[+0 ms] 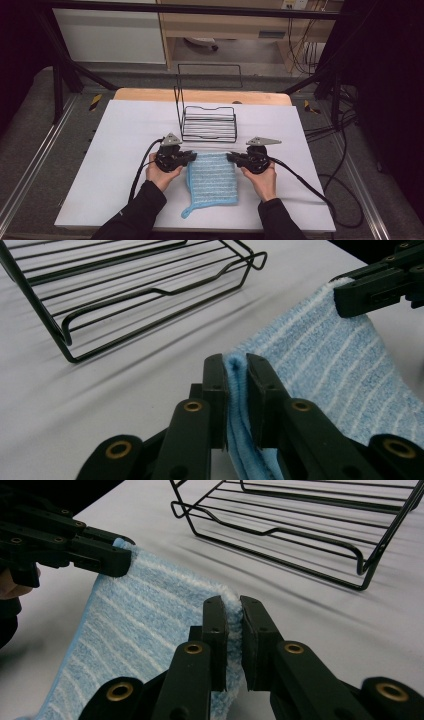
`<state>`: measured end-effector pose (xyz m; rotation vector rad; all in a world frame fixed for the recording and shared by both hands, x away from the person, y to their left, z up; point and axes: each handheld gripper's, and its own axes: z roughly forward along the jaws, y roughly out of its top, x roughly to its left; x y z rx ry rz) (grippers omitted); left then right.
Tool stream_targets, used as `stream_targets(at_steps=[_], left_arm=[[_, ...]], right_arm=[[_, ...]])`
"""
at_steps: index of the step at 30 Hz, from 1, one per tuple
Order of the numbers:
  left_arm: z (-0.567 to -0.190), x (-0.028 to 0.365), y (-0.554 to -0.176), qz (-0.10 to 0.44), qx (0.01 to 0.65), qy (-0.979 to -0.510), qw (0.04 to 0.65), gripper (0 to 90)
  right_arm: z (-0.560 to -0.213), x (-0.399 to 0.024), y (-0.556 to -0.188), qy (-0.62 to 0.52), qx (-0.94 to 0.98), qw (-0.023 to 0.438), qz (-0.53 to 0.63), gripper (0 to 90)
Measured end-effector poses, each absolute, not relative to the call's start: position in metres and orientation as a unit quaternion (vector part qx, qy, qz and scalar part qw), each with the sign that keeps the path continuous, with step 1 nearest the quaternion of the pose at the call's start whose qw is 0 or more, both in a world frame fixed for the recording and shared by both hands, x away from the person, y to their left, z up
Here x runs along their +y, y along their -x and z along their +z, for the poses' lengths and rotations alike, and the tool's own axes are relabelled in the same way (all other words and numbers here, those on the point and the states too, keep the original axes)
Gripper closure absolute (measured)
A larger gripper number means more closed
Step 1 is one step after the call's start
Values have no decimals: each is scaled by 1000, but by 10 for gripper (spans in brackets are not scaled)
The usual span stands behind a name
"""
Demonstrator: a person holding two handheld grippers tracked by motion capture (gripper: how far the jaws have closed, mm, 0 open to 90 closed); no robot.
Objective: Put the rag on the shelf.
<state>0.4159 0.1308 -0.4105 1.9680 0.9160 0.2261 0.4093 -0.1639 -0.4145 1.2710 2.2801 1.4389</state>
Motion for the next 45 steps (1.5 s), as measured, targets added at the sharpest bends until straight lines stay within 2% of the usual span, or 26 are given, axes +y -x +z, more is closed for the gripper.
stream_targets(at_steps=[45], left_arm=[[-341, 138, -383, 153, 324, -757, 547, 799]], right_arm=[[-341, -168, -375, -363, 728, 176, 555, 831]])
